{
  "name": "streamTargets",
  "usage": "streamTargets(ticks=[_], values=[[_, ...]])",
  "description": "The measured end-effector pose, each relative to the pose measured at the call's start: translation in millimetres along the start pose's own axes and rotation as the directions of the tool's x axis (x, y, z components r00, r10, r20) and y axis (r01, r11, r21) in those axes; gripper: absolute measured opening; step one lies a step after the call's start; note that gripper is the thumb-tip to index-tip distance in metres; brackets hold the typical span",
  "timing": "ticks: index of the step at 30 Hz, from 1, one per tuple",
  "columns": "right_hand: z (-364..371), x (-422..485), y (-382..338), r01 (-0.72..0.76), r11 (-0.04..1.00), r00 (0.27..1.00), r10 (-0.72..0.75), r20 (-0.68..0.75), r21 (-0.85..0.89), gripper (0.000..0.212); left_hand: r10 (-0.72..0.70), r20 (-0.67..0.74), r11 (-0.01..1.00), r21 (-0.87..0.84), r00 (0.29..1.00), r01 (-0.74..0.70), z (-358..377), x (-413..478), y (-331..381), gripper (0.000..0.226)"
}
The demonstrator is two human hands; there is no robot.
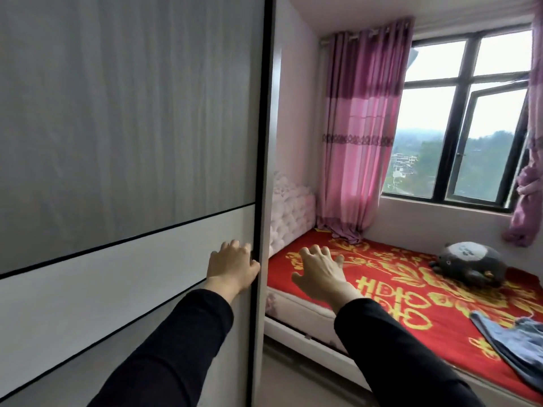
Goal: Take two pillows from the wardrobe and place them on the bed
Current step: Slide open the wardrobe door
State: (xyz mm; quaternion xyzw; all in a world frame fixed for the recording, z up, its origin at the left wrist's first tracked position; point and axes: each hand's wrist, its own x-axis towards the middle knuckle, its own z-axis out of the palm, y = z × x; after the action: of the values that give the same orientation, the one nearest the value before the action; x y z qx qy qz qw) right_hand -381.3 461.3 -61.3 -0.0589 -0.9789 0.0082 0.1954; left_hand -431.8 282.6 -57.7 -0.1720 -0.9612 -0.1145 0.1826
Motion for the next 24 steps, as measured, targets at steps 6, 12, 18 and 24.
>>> streamTargets(ticks=[6, 12, 18, 24], values=[[42.4, 105.9, 5.5, 0.112, 0.992, 0.994, -0.112, -0.001, 0.06, 0.051, -0.066, -0.074, 0.996, 0.052, 0.995, 0.07, 36.9, 83.7, -19.9, 0.035], [84.4, 207.2, 6.2, 0.228, 0.966, 0.973, -0.22, -0.075, 0.124, 0.05, -0.05, -0.273, 0.982, 0.163, 0.961, 0.097, 61.7, 161.0, -41.2, 0.044], [107.4, 303.7, 0.1, 0.445, 0.871, 0.876, -0.375, -0.303, 0.206, 0.052, -0.075, -0.425, 0.946, 0.256, 0.902, 0.199, 86.1, 218.1, -48.3, 0.06], [126.3, 372.0, -6.1, 0.783, 0.621, 0.57, -0.688, -0.449, 0.042, 0.071, -0.151, -0.512, 0.866, 0.345, 0.846, 0.363, 109.0, 241.3, -64.4, 0.069]])
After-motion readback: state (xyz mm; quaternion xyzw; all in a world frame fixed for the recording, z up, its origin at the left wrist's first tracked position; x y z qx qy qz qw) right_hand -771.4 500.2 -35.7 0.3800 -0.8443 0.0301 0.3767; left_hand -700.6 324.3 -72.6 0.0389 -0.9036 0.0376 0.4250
